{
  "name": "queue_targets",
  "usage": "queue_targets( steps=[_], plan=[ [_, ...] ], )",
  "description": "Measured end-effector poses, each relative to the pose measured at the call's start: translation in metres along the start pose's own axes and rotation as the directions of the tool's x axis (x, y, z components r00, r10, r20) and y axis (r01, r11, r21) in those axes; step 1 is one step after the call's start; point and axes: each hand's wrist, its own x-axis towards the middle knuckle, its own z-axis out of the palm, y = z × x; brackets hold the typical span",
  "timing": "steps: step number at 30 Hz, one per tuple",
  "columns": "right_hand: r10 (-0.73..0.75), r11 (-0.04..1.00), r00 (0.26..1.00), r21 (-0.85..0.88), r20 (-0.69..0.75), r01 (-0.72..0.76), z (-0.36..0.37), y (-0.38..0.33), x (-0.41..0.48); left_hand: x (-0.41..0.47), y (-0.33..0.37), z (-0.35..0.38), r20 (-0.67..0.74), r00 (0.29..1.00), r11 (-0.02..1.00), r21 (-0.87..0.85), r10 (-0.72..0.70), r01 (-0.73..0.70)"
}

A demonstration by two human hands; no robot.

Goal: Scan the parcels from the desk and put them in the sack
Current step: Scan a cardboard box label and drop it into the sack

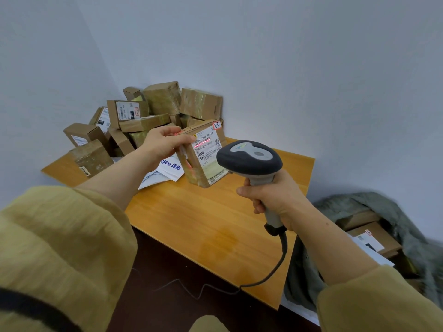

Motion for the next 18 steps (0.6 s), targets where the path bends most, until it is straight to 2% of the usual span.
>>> queue_targets(
  steps=[7, 10, 12, 15, 18],
  plan=[
    [0.007, 0.999, 1.0, 0.044, 0.001, -0.007, -0.003, 0.005, 0.009, 0.011, -0.003, 0.009, 0.054, 0.998, 1.0, -0.011, -0.019, 0.02],
    [0.029, 0.982, 0.999, 0.185, -0.035, -0.022, -0.009, 0.012, 0.01, 0.014, -0.007, 0.02, 0.136, 0.989, 0.997, -0.041, -0.061, 0.067],
    [0.098, 0.946, 0.985, 0.32, -0.139, -0.049, -0.02, 0.025, 0.014, 0.012, -0.009, 0.035, 0.202, 0.974, 0.989, -0.085, -0.1, 0.119],
    [0.275, 0.867, 0.898, 0.492, -0.342, -0.078, -0.05, 0.059, 0.014, 0.005, -0.017, 0.072, 0.313, 0.933, 0.965, -0.13, -0.177, 0.226],
    [0.443, 0.705, 0.83, 0.704, -0.34, -0.088, -0.079, 0.093, -0.005, -0.007, -0.03, 0.124, 0.456, 0.86, 0.943, -0.118, -0.227, 0.311]
  ],
)
